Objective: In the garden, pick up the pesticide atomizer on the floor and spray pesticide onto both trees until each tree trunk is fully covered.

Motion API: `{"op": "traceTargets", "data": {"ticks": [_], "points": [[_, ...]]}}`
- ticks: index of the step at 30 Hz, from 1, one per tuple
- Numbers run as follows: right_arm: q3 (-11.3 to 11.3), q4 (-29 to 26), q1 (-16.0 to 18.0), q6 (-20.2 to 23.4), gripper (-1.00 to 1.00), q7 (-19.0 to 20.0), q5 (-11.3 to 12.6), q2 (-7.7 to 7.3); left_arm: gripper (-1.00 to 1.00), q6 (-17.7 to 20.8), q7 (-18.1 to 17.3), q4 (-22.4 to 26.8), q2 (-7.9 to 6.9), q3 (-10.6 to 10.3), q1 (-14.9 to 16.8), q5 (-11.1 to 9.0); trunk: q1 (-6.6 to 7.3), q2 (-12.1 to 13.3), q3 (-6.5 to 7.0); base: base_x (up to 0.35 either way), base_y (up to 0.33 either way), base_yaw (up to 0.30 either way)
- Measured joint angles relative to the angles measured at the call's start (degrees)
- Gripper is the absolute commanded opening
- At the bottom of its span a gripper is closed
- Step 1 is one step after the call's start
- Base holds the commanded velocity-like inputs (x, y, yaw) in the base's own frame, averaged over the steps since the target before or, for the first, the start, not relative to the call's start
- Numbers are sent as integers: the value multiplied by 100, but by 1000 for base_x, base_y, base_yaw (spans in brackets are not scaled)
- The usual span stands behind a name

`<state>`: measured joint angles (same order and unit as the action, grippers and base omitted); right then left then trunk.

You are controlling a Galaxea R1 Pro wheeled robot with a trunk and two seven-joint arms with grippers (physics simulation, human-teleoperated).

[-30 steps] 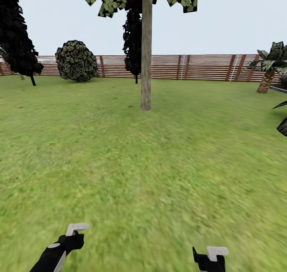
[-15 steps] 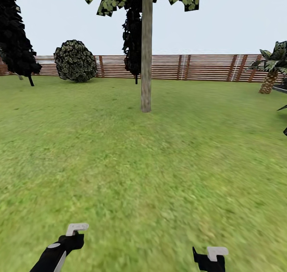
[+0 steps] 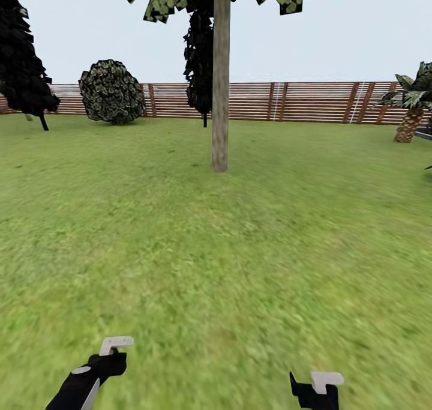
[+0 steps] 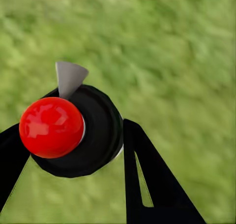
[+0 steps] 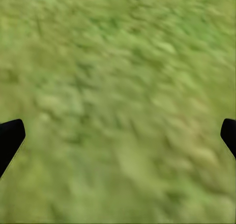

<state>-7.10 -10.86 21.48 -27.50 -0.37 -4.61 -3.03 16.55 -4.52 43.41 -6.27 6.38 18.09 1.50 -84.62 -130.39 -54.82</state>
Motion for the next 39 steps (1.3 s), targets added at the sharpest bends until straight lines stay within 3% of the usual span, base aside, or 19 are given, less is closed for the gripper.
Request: {"op": "traceTargets", "data": {"ticks": [39], "points": [[1,0,1,0,100,5,-16,-15,-100,0,0,0,0,8,0,0,0,0,0,344,0,0]]}}
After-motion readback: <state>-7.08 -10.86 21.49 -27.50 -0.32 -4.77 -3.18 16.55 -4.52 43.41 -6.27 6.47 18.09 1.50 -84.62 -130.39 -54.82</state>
